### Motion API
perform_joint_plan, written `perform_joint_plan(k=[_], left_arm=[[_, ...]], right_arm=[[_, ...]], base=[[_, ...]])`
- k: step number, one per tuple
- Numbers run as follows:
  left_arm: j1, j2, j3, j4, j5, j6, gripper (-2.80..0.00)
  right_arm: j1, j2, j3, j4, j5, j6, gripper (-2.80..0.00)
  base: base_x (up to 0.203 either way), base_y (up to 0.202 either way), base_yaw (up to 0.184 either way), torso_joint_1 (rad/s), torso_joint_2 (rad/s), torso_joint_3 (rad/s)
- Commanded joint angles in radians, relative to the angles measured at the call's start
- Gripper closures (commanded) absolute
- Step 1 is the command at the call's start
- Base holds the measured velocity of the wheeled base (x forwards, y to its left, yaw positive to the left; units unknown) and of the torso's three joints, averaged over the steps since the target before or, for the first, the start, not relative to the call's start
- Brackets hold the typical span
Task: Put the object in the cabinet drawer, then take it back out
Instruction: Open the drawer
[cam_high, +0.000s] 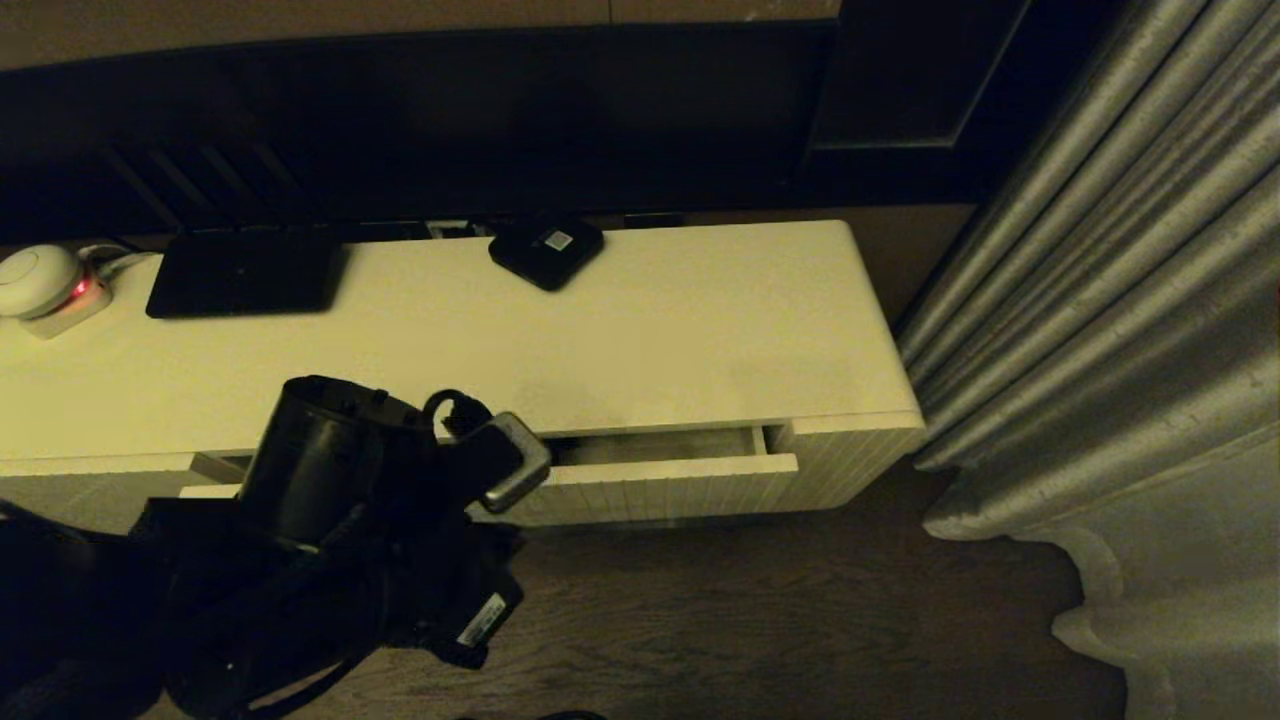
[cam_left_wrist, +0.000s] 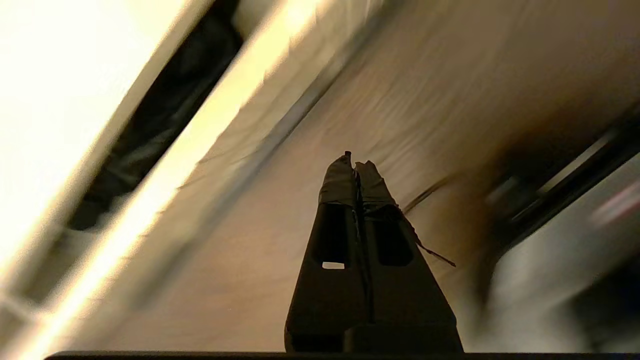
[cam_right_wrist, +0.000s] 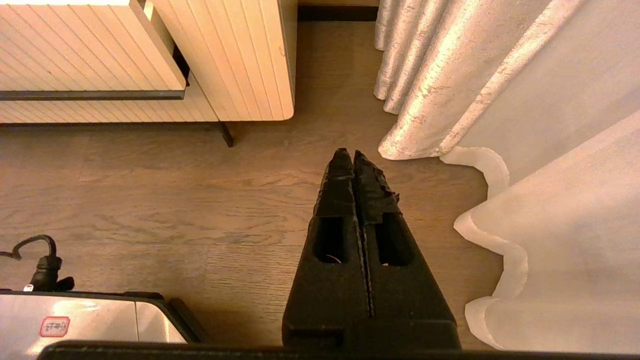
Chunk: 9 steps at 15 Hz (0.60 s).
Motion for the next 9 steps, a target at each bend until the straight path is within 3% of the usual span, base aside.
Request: perform_joint_plan(k=[1, 4, 6, 7, 9], left_arm=[[-0.022, 0.003, -0.049, 0.002, 0.056, -0.214, 0.0], [-0.023, 0.07, -0.083, 0.001, 0.196, -0.338, 0.0], [-0.022, 0.092, -0.098, 0.001, 0.258, -0.382, 0.0], [-0.021, 0.113, -0.105, 0.0, 0.328, -0.407, 0.0], [-0.017, 0.128, -0.114, -0.007, 0.402, -0.431, 0.0]], right_arm=[[0.001, 0.0, 0.002, 0.0, 0.0, 0.0, 0.0], [0.001, 0.0, 0.002, 0.0, 0.0, 0.0, 0.0], [0.001, 0.0, 0.002, 0.0, 0.0, 0.0, 0.0], [0.001, 0.0, 0.002, 0.0, 0.0, 0.0, 0.0], [0.001, 0.0, 0.002, 0.0, 0.0, 0.0, 0.0]], base=[[0.0, 0.0, 0.0, 0.0, 0.0, 0.0], [0.0, 0.0, 0.0, 0.0, 0.0, 0.0], [0.0, 0.0, 0.0, 0.0, 0.0, 0.0], [0.0, 0.0, 0.0, 0.0, 0.0, 0.0], [0.0, 0.0, 0.0, 0.0, 0.0, 0.0]])
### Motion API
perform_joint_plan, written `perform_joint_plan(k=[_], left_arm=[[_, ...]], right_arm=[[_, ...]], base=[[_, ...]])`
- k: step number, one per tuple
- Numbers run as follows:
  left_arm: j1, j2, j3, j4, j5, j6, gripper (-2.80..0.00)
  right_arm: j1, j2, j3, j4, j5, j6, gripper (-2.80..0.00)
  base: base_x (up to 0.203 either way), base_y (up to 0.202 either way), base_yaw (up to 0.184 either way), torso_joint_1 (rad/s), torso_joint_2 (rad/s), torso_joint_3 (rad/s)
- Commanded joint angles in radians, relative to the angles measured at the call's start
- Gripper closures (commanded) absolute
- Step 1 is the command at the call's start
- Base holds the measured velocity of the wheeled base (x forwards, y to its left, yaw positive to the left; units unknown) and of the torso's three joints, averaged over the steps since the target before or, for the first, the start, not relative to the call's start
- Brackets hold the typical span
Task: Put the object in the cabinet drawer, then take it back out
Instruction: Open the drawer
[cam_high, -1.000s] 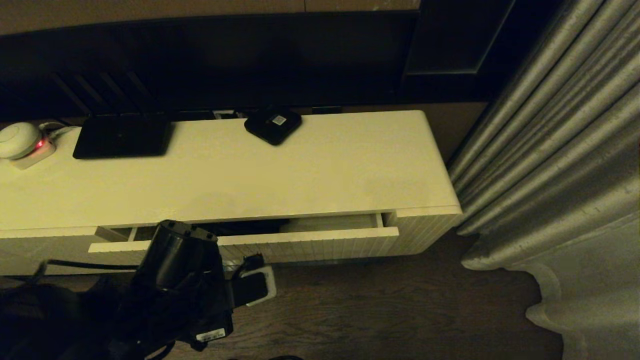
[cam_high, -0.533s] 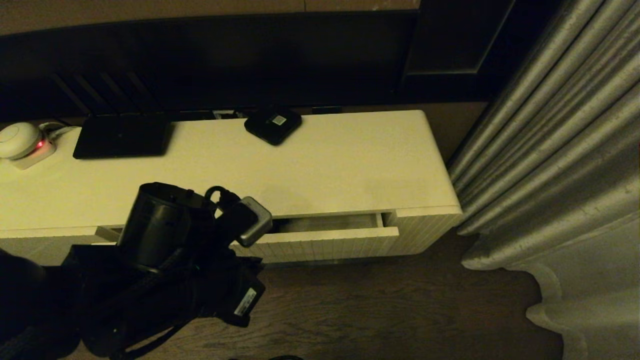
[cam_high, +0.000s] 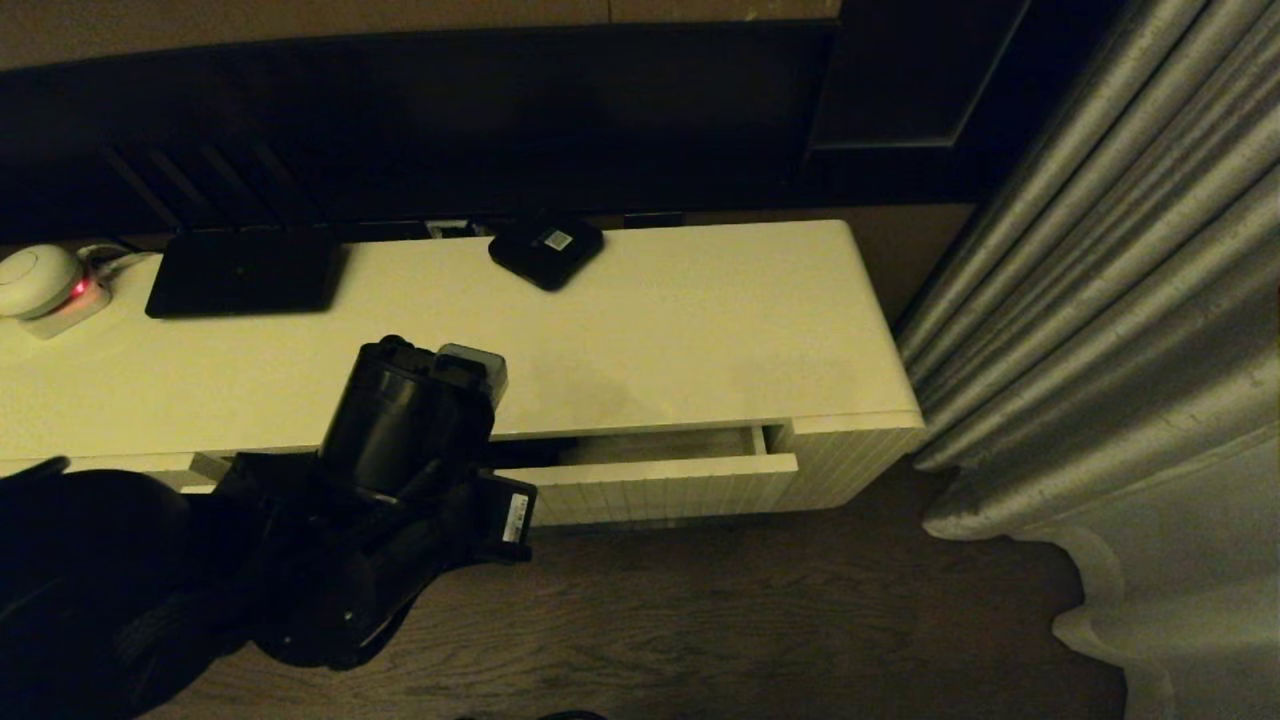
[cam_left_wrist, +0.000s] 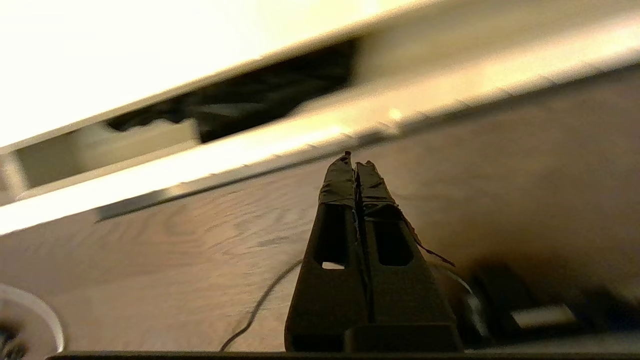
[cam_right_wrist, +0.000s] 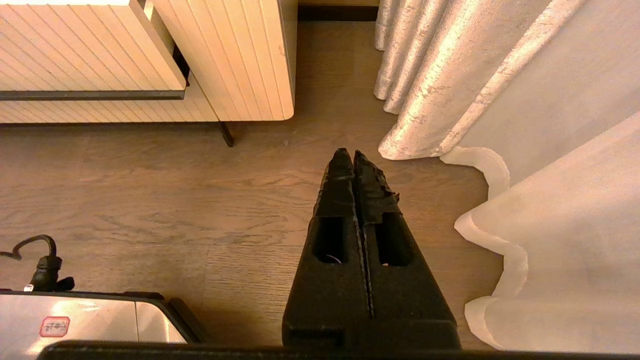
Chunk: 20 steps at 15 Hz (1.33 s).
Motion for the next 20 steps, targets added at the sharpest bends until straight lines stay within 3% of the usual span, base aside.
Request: perform_joint_plan(k=[1, 7, 20], left_arm=[[0.007, 0.037, -0.011, -0.003, 0.066, -0.019, 0.0], [0.08, 0.077, -0.025, -0.004, 0.07, -0.078, 0.0], [0.149, 0.182, -0.06, -0.056, 0.045, -0.098, 0.0]], right_arm=[[0.0, 0.0, 0.002, 0.0, 0.0, 0.0, 0.0], [0.0, 0.0, 0.002, 0.0, 0.0, 0.0, 0.0], [0.0, 0.0, 0.002, 0.0, 0.0, 0.0, 0.0]], base=[[0.0, 0.0, 0.0, 0.0, 0.0, 0.0], [0.0, 0.0, 0.0, 0.0, 0.0, 0.0], [0.0, 0.0, 0.0, 0.0, 0.0, 0.0]])
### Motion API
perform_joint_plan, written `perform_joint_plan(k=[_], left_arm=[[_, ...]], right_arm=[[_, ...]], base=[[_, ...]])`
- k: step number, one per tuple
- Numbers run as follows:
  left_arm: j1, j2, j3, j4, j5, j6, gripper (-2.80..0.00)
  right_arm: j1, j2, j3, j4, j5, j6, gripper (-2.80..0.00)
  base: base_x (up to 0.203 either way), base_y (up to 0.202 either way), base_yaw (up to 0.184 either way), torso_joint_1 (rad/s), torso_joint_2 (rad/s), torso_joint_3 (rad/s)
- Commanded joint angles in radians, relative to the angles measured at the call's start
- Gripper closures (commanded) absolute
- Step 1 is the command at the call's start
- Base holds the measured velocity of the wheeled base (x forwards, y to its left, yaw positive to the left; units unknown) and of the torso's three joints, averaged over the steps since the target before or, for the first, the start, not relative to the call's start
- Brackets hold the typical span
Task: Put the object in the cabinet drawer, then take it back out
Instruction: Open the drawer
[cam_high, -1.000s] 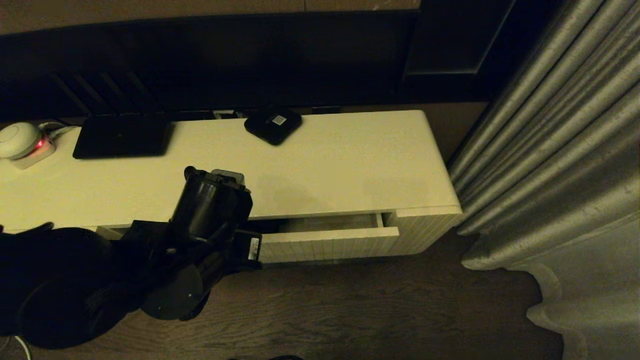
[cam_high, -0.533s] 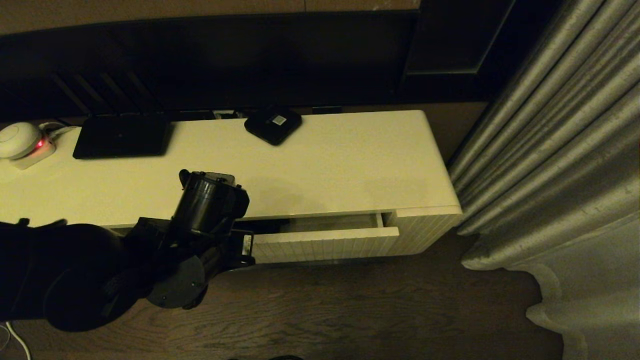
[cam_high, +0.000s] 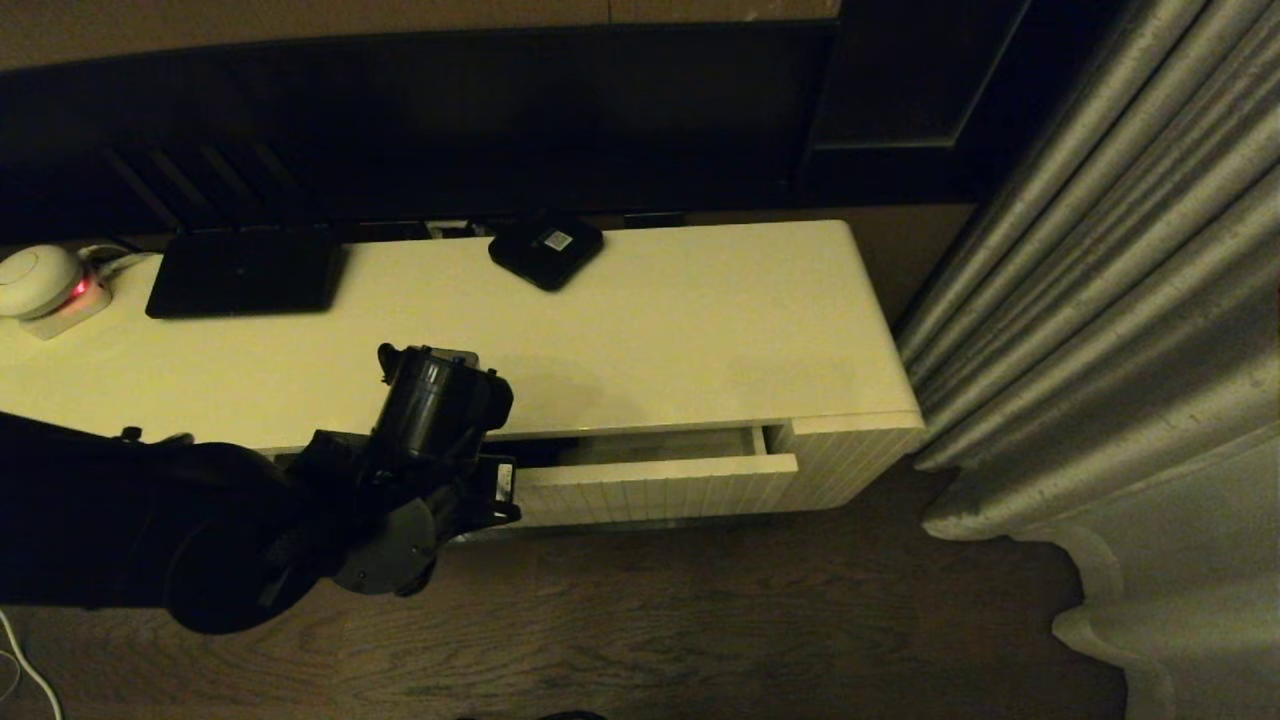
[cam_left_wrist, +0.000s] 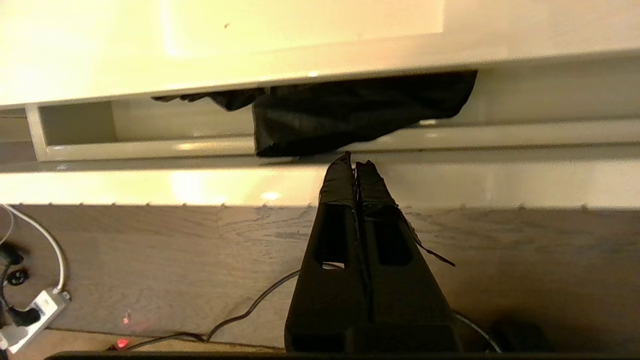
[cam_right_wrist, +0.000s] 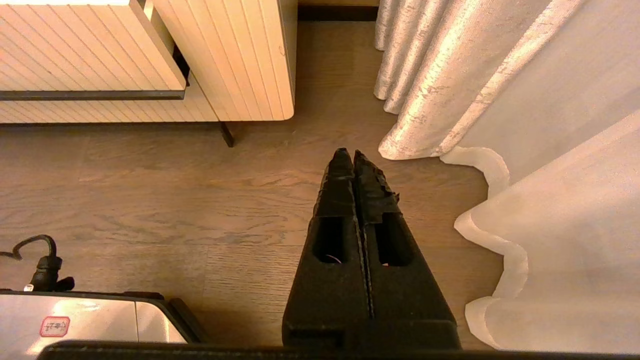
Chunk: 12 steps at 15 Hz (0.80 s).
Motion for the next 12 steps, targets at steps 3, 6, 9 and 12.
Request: perform_joint_plan(k=[3, 6, 9, 12], left_arm=[[0.012, 0.038, -0.03, -0.004, -0.001, -0.001, 0.0], [0.015, 0.044, -0.053, -0.002, -0.002, 0.001, 0.0], [0.023, 0.06, -0.06, -0.004, 0.0, 0.002, 0.0], [0.035, 0.068, -0.057, -0.004, -0.003, 0.002, 0.0]], right_arm=[[0.0, 0.0, 0.002, -0.001, 0.0, 0.0, 0.0], [0.0, 0.0, 0.002, -0.001, 0.0, 0.0, 0.0], [0.0, 0.0, 0.002, -0.001, 0.0, 0.0, 0.0], [0.0, 0.0, 0.002, -0.001, 0.0, 0.0, 0.0]], base=[[0.0, 0.0, 0.0, 0.0, 0.0, 0.0], [0.0, 0.0, 0.0, 0.0, 0.0, 0.0], [0.0, 0.0, 0.0, 0.0, 0.0, 0.0], [0.0, 0.0, 0.0, 0.0, 0.0, 0.0]])
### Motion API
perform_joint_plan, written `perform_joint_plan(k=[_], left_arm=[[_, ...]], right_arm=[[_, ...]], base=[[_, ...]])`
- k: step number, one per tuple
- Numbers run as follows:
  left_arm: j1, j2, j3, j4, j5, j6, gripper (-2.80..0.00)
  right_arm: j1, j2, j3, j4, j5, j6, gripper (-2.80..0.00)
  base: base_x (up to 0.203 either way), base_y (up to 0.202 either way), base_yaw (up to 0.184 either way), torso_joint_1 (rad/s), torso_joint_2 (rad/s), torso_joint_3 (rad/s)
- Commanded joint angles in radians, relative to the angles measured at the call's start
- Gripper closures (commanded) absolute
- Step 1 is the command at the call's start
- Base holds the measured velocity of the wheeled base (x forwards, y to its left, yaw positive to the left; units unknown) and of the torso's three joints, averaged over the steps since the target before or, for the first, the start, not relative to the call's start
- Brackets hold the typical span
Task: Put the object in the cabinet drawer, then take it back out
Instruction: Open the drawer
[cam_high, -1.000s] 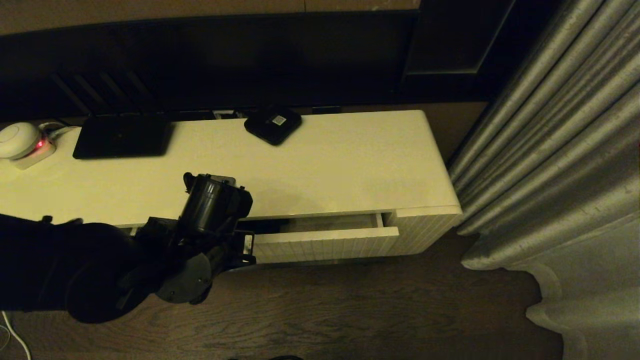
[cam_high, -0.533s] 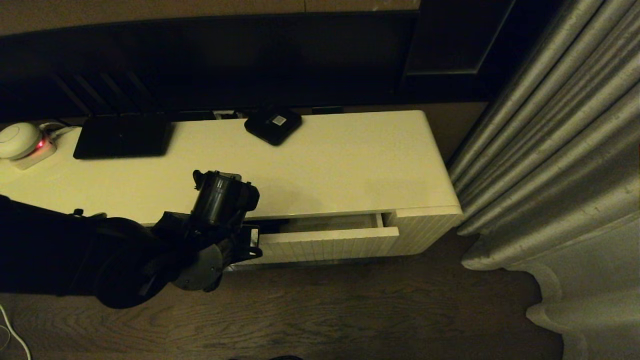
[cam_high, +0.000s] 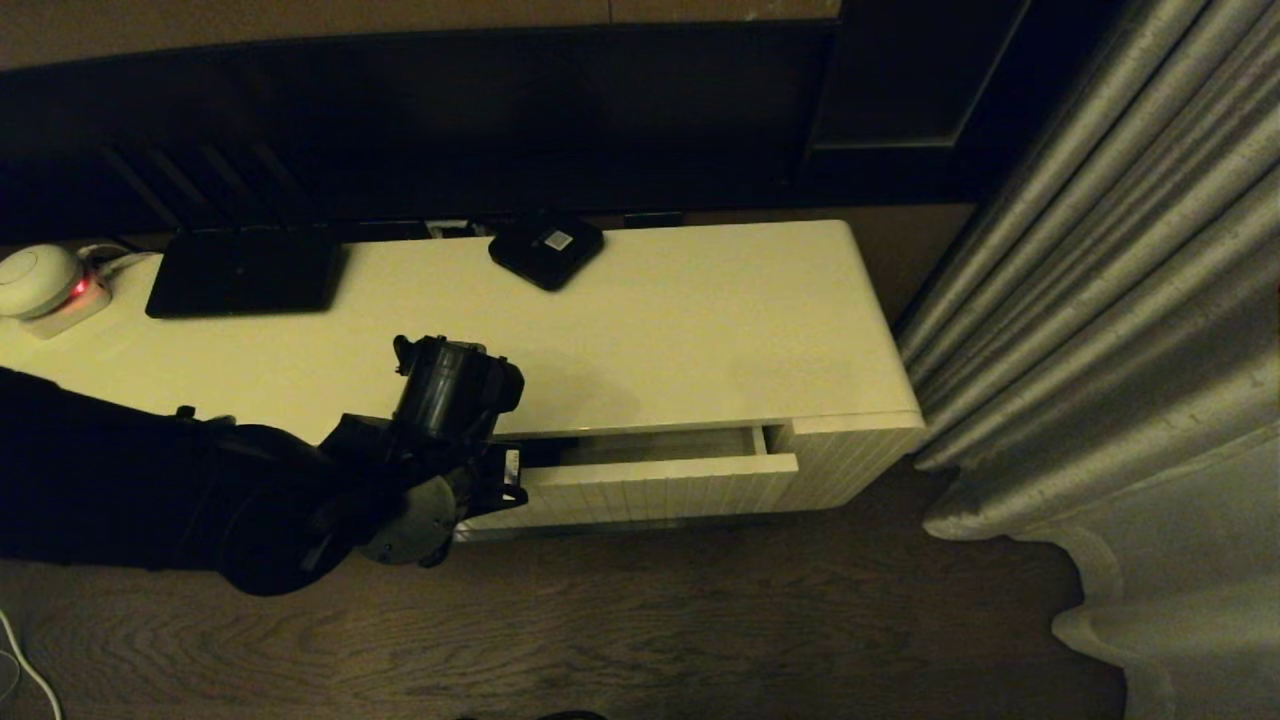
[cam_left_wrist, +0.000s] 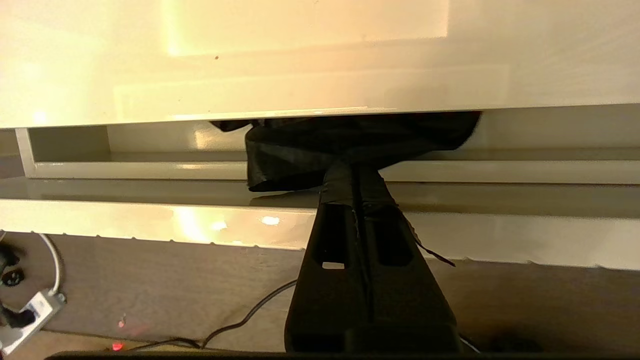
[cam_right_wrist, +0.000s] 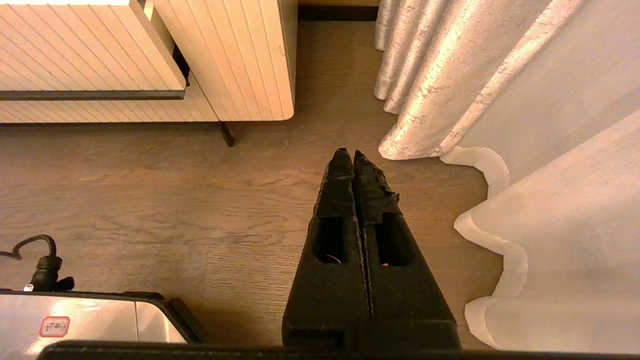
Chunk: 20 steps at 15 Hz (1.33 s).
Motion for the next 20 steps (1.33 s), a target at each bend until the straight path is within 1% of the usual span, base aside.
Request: perform_joint_plan(k=[1, 4, 5, 7, 8, 9, 11, 13, 15, 17, 18, 20], left_arm=[[0.007, 0.016, 0.002, -0.002, 0.0, -0.002, 0.0], [0.01, 0.03, 0.006, 0.011, -0.041, -0.005, 0.0], [0.01, 0.025, 0.006, 0.021, -0.066, -0.007, 0.0], [0.011, 0.018, -0.002, 0.057, -0.087, -0.02, 0.0], [0.011, 0.016, -0.011, 0.104, -0.111, -0.039, 0.0], [0.013, 0.009, -0.023, 0.157, -0.151, -0.053, 0.0], [0.023, -0.005, -0.044, 0.228, -0.206, -0.077, 0.0], [0.031, -0.019, -0.049, 0.282, -0.222, -0.077, 0.0], [0.033, -0.031, -0.054, 0.327, -0.222, -0.074, 0.0], [0.034, -0.04, -0.062, 0.422, -0.243, -0.068, 0.0], [0.036, -0.039, -0.064, 0.445, -0.258, -0.068, 0.0], [0.042, -0.028, -0.057, 0.45, -0.28, -0.068, 0.0]], right_arm=[[0.0, 0.0, 0.002, 0.0, 0.0, 0.0, 0.0], [0.0, 0.0, 0.002, 0.0, 0.0, 0.0, 0.0], [0.0, 0.0, 0.002, 0.0, 0.0, 0.0, 0.0], [0.0, 0.0, 0.002, 0.0, 0.0, 0.0, 0.0], [0.0, 0.0, 0.002, 0.0, 0.0, 0.0, 0.0], [0.0, 0.0, 0.002, 0.0, 0.0, 0.0, 0.0], [0.0, 0.0, 0.002, 0.0, 0.0, 0.0, 0.0], [0.0, 0.0, 0.002, 0.0, 0.0, 0.0, 0.0], [0.0, 0.0, 0.002, 0.0, 0.0, 0.0, 0.0], [0.0, 0.0, 0.002, 0.0, 0.0, 0.0, 0.0], [0.0, 0.0, 0.002, 0.0, 0.0, 0.0, 0.0], [0.0, 0.0, 0.002, 0.0, 0.0, 0.0, 0.0]], base=[[0.0, 0.0, 0.0, 0.0, 0.0, 0.0], [0.0, 0.0, 0.0, 0.0, 0.0, 0.0], [0.0, 0.0, 0.0, 0.0, 0.0, 0.0], [0.0, 0.0, 0.0, 0.0, 0.0, 0.0], [0.0, 0.0, 0.0, 0.0, 0.0, 0.0], [0.0, 0.0, 0.0, 0.0, 0.0, 0.0], [0.0, 0.0, 0.0, 0.0, 0.0, 0.0], [0.0, 0.0, 0.0, 0.0, 0.0, 0.0], [0.0, 0.0, 0.0, 0.0, 0.0, 0.0], [0.0, 0.0, 0.0, 0.0, 0.0, 0.0], [0.0, 0.0, 0.0, 0.0, 0.0, 0.0], [0.0, 0.0, 0.0, 0.0, 0.0, 0.0]])
